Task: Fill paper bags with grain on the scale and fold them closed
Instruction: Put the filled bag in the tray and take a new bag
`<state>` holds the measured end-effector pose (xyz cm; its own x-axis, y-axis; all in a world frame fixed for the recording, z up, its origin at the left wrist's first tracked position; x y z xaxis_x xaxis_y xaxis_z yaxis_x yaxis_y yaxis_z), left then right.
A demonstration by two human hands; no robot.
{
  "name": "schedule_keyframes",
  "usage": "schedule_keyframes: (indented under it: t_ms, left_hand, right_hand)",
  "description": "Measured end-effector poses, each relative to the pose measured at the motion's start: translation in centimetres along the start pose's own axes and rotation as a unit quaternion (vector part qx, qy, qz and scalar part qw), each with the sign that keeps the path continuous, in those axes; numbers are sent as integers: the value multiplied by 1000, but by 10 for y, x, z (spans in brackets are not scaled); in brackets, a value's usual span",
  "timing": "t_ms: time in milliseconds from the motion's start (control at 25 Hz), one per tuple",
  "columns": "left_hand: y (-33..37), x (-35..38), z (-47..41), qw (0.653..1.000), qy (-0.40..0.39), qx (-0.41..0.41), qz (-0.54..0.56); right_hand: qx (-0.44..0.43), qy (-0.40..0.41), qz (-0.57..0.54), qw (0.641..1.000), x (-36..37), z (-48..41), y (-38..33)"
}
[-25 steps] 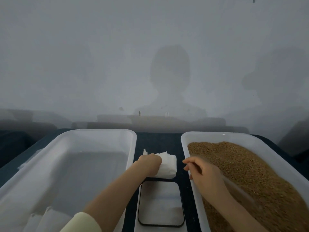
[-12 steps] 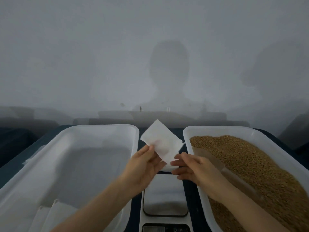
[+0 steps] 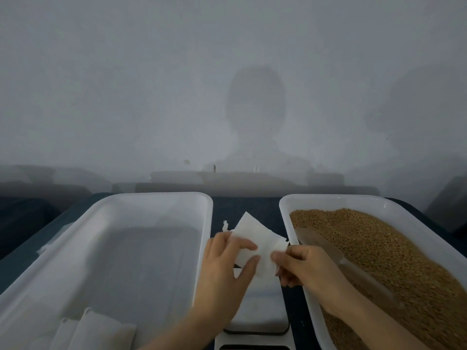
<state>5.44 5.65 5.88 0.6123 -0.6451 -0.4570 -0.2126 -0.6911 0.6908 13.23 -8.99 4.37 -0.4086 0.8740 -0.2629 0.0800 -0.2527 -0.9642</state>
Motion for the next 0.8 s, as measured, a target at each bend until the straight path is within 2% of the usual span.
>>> schedule_keyframes:
  t_ms: [40,160,240,320,400,480,520,800]
  left_hand:
    - [-4,3,2,1000,-8,-11,6]
    - [-24,4,-2,989,-5,-130,70]
    - [-23,0,-3,994,33,-105,7]
    - [-13,-4,-1,997,64,-50,-4]
    - [-12,5,1,996,-10,-60,71]
    - [-14,20,5,969,-137,-135,154]
    - [-14,25,6,958,-176,-153,166]
    - [-18,25,0,960,-169,-168,144]
  right_hand:
    - [-5,0,11,1000,1,1,-2]
    - [-14,10,23,1000,0,3,-4]
    - [-15,23,25,999,-2,2,-5]
    - [-16,26,23,999,-1,3,-6]
    - [-22,14,29,999,1,4,-8]
    - [-33,-7,36,999,7,6,-10]
    - [-37,-16,35,999,10,6,-11]
    - [-60,-50,0,997,13,4,-8]
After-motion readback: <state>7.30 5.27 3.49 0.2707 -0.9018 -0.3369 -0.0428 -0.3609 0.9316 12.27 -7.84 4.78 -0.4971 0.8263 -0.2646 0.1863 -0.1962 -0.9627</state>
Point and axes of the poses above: each hand's wrist, its own z-axis away from the middle knuckle, its own x-axis out of the palm, y = z × x, the point moved 6 cm from there along -z, towards the middle knuckle, and after that the axes turned 6 degrees about y, right-handed, at the moved point
